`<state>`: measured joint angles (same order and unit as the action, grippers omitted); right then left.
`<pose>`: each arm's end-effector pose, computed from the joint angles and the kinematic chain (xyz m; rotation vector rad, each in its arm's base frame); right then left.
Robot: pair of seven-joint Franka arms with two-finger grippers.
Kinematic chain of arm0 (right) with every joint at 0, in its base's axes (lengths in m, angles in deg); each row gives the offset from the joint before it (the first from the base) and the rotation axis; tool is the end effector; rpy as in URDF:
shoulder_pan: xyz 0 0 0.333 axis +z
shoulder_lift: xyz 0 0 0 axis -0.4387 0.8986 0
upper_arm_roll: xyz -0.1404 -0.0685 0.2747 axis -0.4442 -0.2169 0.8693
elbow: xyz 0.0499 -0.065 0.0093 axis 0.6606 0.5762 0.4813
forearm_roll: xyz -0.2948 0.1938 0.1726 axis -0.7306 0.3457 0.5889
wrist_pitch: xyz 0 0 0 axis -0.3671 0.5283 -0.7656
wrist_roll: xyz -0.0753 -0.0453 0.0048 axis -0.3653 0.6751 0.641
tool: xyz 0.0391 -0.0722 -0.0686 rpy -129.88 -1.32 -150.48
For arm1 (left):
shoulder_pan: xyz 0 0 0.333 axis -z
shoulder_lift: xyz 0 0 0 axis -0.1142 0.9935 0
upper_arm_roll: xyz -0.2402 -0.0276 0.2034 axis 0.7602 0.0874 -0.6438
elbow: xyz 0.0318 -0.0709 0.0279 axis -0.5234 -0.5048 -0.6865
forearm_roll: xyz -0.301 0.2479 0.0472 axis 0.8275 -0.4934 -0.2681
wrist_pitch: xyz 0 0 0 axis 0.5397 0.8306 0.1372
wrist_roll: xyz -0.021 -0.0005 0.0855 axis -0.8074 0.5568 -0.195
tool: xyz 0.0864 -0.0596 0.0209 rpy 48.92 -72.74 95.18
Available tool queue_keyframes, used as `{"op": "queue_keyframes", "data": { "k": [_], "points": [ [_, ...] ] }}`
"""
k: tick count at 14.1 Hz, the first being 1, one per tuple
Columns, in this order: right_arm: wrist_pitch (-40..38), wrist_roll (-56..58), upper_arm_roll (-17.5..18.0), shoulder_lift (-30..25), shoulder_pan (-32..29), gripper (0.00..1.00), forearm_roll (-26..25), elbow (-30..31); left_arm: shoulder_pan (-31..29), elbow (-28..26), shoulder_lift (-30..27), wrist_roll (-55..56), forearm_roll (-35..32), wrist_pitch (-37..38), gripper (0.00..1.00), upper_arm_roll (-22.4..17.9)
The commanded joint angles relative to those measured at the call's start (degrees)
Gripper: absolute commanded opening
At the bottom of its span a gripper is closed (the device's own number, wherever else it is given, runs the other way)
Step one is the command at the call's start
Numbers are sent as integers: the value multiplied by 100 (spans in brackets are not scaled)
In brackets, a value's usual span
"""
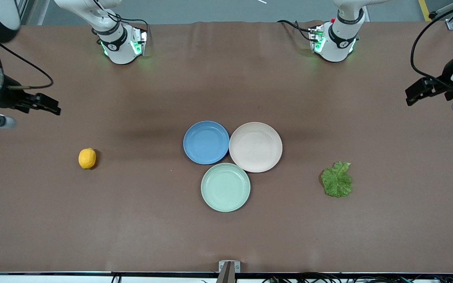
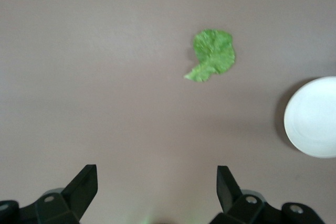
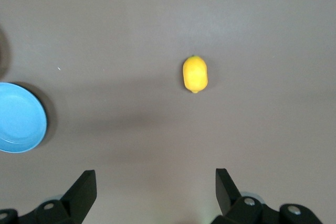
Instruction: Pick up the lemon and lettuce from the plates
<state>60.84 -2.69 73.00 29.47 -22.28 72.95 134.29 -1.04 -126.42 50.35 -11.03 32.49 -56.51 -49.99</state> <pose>0.5500 0.0007 0.5934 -3.1253 0.1411 0.1169 0.5435 -0.0488 0.6458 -3.0523 -0.1178 0.0510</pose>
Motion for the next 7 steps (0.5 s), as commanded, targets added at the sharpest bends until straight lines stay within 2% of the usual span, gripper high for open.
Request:
{"op": "queue_keyframes", "data": {
  "k": [1, 7],
  "points": [
    [-123, -21, -31, 130, -49, 100, -27, -501, 83, -248, -305, -167, 335, 113, 100, -132],
    [-123, 5, -57, 165, -268, 100, -37, -1196, 65, -434, -411, -167, 371, 60, 100, -62]
  ]
}}
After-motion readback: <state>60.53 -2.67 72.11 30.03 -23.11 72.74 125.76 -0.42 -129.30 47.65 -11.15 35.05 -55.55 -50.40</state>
